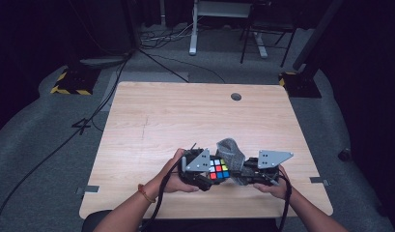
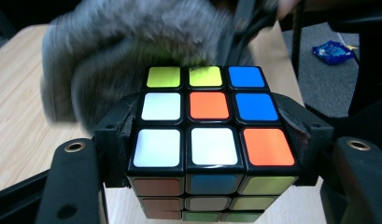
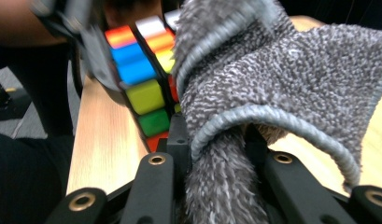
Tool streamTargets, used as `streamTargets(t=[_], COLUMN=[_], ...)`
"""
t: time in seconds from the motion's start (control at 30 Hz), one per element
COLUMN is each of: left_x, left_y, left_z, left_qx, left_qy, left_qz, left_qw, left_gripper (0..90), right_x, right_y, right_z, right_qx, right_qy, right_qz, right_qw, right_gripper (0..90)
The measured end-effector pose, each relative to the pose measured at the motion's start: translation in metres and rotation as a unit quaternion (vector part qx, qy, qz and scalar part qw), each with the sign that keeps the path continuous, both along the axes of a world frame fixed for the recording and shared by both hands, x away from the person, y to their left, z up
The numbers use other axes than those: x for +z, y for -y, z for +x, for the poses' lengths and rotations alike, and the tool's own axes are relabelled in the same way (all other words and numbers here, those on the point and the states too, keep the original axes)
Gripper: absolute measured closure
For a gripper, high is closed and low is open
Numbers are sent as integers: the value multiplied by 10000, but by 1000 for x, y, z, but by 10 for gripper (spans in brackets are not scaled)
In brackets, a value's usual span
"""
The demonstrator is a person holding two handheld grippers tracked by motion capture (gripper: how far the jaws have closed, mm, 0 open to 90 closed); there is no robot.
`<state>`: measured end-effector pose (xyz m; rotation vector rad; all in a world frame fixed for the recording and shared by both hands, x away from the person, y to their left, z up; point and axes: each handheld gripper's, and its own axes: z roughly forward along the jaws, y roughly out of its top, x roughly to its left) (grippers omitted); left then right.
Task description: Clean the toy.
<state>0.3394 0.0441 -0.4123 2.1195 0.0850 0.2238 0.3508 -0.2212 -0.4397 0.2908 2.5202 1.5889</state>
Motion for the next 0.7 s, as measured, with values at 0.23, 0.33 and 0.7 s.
streamTargets(t=[0.23,0.33,0.7], left_x=[1,1,-20], left_y=[-11,-14,5], left_z=[9,12,11], left_qx=[262,416,227], left_qy=[-47,55,58], left_qz=[-176,-67,693], left_qw=[9995,9991,9973], left_gripper=[335,335,335], right_x=[-13,-11,12], right_y=[-10,-11,1], right_z=[-4,-9,-11], right_qx=[304,443,464], right_qy=[-108,-31,138], right_qz=[-403,-367,145], right_qw=[9987,9983,9987], right_gripper=[732,732,733])
